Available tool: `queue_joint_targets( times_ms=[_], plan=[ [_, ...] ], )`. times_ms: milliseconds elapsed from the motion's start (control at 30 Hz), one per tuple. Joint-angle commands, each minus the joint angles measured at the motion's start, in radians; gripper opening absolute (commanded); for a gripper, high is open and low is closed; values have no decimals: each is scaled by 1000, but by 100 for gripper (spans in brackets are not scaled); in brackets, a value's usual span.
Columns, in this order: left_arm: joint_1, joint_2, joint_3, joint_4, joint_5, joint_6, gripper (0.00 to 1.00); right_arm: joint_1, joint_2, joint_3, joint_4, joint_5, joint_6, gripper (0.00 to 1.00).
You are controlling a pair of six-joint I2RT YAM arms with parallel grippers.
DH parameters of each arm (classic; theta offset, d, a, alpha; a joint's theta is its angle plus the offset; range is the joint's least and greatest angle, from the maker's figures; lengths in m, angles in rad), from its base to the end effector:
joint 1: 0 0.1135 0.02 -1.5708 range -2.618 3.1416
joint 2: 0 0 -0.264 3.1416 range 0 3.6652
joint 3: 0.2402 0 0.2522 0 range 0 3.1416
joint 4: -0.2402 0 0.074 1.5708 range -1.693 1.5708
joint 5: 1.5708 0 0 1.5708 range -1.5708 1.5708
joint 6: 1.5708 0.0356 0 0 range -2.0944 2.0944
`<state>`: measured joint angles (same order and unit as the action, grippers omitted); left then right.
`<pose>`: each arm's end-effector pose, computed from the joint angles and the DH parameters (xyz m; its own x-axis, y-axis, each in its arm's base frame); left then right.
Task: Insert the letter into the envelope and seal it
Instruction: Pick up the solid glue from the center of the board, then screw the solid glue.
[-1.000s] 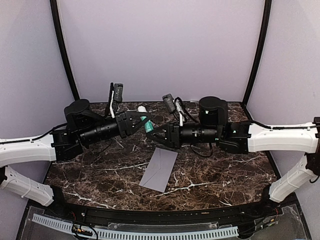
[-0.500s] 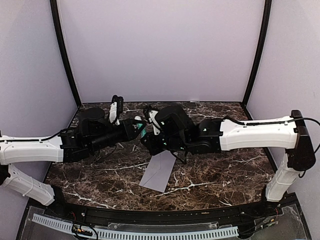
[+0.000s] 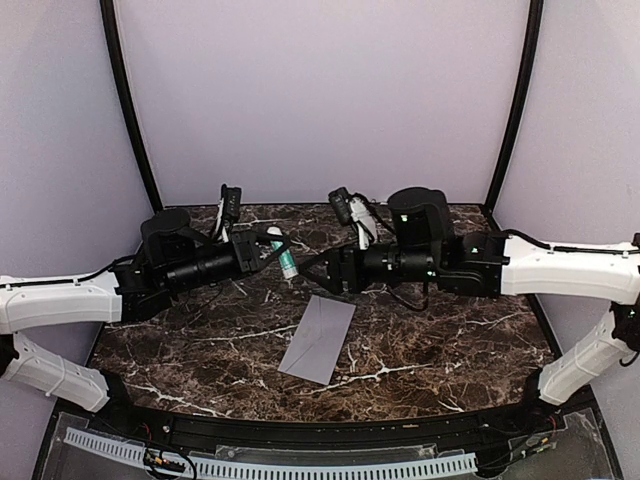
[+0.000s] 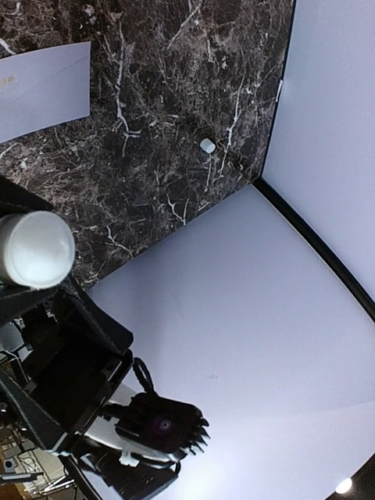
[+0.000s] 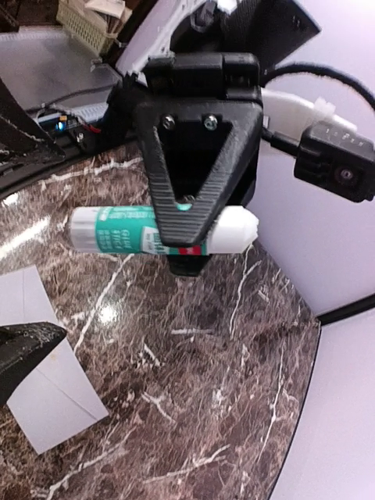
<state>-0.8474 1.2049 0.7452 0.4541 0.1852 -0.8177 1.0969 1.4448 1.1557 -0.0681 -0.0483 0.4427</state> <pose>0.1809 -0.2147 0.3045 -0.6290 -0.3711 -0.6831 0.5845 0.3536 -0.7303 0.1543 0.3045 0.3248 -0.5338 -0.1031 -0.8393 -0.7534 0.5088 0.4166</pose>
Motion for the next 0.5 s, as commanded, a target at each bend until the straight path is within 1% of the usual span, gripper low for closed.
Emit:
queue_joint_targets(
  times_ms=[0,100,200,300,467],
  plan=[
    [30,-65,-33,158,180,19,0,-68,-72,-141,278,-424,35,68],
    [32,-76,-36,218,269,30,0,-78,-73,-205,464,-566,122,69],
    [31,-92,-53,324,352,19,0,-76,-42,-215,581,-614,190,69],
    [31,-103,-48,345,401,18,0,-52,-22,-198,616,-609,186,64],
    [31,-119,-38,353,458,29,0,-15,-9,-162,616,-589,163,61]
  ],
)
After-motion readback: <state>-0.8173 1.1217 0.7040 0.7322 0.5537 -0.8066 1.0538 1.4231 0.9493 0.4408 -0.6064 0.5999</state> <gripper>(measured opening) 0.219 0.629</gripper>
